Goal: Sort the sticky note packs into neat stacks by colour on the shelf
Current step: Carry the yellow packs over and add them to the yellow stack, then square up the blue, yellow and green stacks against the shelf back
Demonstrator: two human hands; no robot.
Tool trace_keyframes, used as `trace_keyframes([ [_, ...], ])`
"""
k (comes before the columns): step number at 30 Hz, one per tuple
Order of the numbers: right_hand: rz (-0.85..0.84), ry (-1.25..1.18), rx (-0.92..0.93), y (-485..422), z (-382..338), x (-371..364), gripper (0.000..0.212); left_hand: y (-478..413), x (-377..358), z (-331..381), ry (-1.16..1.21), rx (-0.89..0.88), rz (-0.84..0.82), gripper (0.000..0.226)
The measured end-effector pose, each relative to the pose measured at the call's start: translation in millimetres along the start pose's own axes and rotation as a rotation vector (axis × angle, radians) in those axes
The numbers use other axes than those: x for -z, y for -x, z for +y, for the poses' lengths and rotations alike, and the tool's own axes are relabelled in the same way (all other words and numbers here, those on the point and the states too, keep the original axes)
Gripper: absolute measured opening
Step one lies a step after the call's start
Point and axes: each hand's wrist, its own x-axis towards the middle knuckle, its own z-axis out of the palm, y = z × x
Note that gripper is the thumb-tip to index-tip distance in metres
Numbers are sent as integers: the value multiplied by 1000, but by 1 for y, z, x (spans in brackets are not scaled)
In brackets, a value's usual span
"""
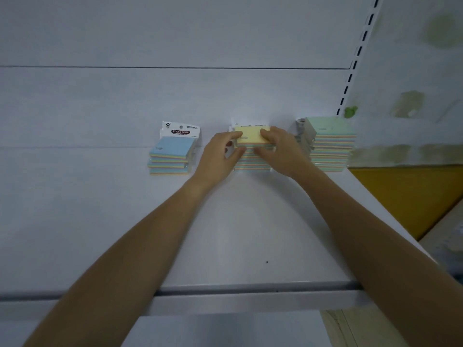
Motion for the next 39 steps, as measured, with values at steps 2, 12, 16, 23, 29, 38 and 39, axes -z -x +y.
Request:
trace_keyframes([
  [2,-33,102,13,3,-1,-1,50,1,0,0,-17,-11,7,38],
  [12,195,129,246,16,-16,2,54,-1,31,16,-100,-190,116,42],
  [16,223,108,311,15,-39,-4,57,-6,65,7,-81,-150,214,39],
  [23,6,98,351,0,-91,-37,43,-2,124,-40,-178,-62,220,41],
  [29,-20,-128,170,-9,-129,-83,48,0,145,-69,-151,119,182,43],
  [38,13,-197,-96,-5,-111,-120,39,19,146,-96,-94,246,-82,30],
  [39,27,-205,-92,-7,-110,-118,36,19,146,-94,-85,235,-87,30],
])
